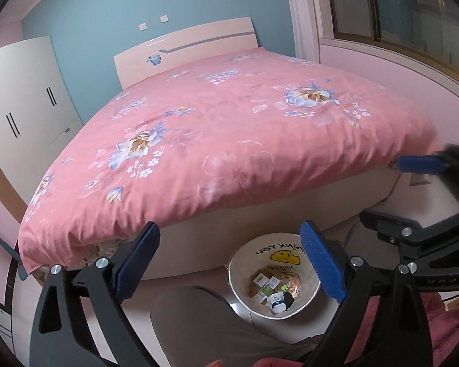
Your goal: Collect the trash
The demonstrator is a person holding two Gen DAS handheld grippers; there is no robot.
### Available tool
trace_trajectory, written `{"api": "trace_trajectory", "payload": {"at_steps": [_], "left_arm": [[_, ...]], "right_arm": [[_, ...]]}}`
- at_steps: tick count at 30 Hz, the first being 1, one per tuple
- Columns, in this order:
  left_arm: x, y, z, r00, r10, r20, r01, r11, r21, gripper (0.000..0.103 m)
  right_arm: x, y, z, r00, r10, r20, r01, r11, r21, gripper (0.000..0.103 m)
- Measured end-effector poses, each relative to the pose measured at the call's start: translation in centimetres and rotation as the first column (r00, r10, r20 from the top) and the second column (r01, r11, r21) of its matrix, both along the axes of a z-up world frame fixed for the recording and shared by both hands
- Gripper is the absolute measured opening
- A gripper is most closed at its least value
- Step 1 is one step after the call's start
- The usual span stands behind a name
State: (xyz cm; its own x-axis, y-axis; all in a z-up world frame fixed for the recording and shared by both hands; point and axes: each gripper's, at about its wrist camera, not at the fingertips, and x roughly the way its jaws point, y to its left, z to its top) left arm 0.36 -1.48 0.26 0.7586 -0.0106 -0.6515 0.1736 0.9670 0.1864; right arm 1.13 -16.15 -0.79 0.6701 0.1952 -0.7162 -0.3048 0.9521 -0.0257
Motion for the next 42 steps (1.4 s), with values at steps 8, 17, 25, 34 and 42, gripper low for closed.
{"api": "trace_trajectory", "payload": {"at_steps": [8,17,25,34,42], "left_arm": [[-2.2,0.2,-0.1,0.999,0.042,0.007,-0.042,0.999,-0.007,0.096],[-2.7,1.2,-0.5,0.995,0.1,0.006,-0.099,0.994,-0.041,0.096],[-2.8,1.5,-0.6,0.994,0.106,0.002,-0.106,0.993,-0.06,0.096],[-3.1,1.4,-0.5,0.995,0.101,0.008,-0.101,0.993,-0.059,0.096],[-3.1,1.2,-0.3,0.995,0.1,0.017,-0.099,0.993,-0.059,0.096]], "right_arm": [[-2.1,-1.3,0.7,0.991,-0.102,0.082,0.101,0.995,0.019,0.087],[-3.1,-0.3,0.2,0.992,-0.085,0.092,0.087,0.996,-0.013,0.087],[-3.1,-0.3,0.2,0.992,-0.085,0.09,0.086,0.996,-0.011,0.087],[-3.1,-0.2,0.2,0.992,-0.085,0.088,0.087,0.996,-0.011,0.087],[-3.2,-0.2,0.0,0.993,-0.084,0.086,0.085,0.996,-0.01,0.087]]}}
